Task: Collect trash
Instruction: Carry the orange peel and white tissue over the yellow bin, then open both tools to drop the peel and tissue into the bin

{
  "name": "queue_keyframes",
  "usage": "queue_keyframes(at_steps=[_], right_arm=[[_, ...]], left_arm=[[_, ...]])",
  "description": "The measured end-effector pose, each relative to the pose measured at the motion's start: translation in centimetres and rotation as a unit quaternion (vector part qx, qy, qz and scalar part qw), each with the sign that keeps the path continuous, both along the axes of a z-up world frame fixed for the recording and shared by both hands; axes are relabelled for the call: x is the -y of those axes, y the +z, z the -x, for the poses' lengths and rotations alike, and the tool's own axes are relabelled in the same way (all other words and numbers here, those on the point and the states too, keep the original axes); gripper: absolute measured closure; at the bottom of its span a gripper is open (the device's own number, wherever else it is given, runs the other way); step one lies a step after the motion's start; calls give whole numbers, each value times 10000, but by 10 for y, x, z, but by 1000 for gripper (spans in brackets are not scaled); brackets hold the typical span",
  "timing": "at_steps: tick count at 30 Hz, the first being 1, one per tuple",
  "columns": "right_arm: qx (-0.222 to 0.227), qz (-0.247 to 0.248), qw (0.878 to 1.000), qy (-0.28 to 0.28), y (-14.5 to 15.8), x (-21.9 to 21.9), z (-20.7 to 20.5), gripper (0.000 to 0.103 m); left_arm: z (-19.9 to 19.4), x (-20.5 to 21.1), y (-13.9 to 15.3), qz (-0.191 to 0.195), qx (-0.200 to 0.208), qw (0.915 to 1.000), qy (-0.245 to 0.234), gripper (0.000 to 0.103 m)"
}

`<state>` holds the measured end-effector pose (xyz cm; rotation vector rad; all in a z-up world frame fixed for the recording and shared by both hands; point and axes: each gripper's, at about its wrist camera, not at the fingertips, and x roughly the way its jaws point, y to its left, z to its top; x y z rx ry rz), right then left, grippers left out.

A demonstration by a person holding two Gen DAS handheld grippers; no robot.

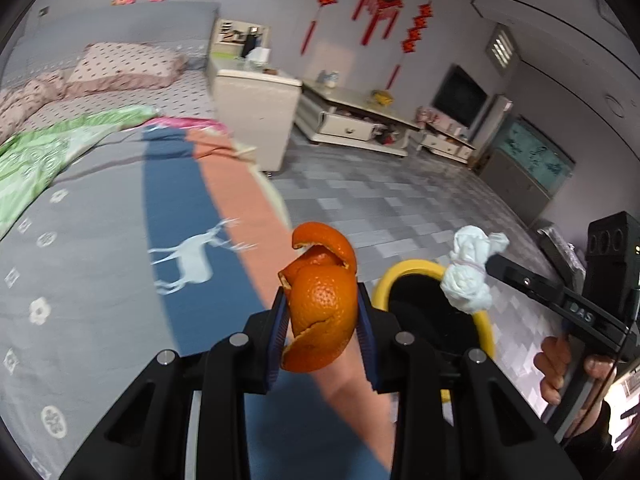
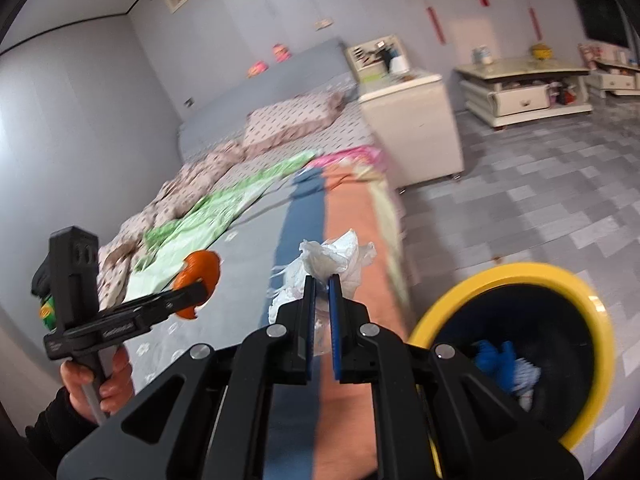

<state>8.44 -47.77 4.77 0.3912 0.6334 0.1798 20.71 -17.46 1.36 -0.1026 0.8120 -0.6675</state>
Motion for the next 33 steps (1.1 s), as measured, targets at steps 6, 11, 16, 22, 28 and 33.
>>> queue_keyframes(at_steps=[6,11,16,22,28,33], right_arm=[[74,74,9986,-515,8,52,17,96],[0,107,9965,-831,4,88,27,96],[-167,61,9935,-1127,-10,118,31,96],[-441,-9,9902,-1328,-37,141,28,96],[-634,-55,9869,-1482,-59,153,21,95],[-738,-46,9839,-1624,-72,161,16,95]], left_arm=[[6,50,7,-17,74,9998,-197,73],[12,93,2,-73,69,9991,-423,73],[17,130,-10,-263,79,9979,-581,73],[22,168,-29,-442,-9,9964,-728,73],[29,196,-50,-655,-61,9940,-878,72],[28,202,-62,-789,-123,9926,-913,71]])
